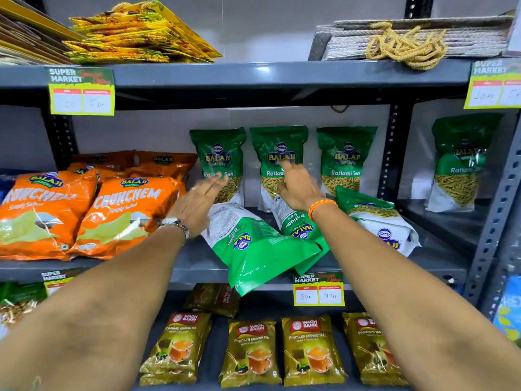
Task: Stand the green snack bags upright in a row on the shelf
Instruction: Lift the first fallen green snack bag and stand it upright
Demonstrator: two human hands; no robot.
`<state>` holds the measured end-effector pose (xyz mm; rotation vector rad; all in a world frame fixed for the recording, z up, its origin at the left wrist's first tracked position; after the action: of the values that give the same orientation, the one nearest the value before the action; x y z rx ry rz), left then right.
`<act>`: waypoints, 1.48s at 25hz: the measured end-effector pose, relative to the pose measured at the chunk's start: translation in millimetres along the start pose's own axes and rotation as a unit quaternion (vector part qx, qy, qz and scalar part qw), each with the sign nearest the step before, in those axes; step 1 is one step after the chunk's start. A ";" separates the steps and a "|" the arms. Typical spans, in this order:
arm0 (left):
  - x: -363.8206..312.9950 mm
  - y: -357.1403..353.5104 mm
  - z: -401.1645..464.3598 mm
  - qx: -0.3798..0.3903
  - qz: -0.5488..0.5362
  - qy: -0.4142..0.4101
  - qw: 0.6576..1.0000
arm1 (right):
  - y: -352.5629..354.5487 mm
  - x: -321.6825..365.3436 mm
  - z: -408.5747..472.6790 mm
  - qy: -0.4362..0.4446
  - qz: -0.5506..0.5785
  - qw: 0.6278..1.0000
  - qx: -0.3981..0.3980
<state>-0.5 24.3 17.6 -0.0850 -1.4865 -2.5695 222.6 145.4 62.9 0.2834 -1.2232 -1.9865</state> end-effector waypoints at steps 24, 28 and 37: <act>33.8 -53.7 -37.3 0.071 -0.389 0.179 0.901 | -50.1 -3.0 15.2 -0.183 0.617 0.730 0.232; 39.1 -56.9 -23.3 0.025 -0.473 0.229 0.850 | -59.3 16.7 19.3 -0.142 0.665 0.694 0.239; 40.6 -77.5 23.5 -0.070 -0.693 0.304 0.650 | -90.1 27.1 26.8 -0.112 0.632 0.736 0.214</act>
<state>-55.0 77.6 -31.4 2.5028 -1.1057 -2.8462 145.0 165.7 6.7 -0.5053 -1.4135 -0.5342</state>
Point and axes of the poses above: each hand's wrist, its own z-axis towards the middle knuckle, its own y-axis out of the back of the hand, x = y × z, the point moved 3 cm from there along z, towards the middle knuckle, and after that the axes turned 6 degrees about x, right-handed, at the moved point
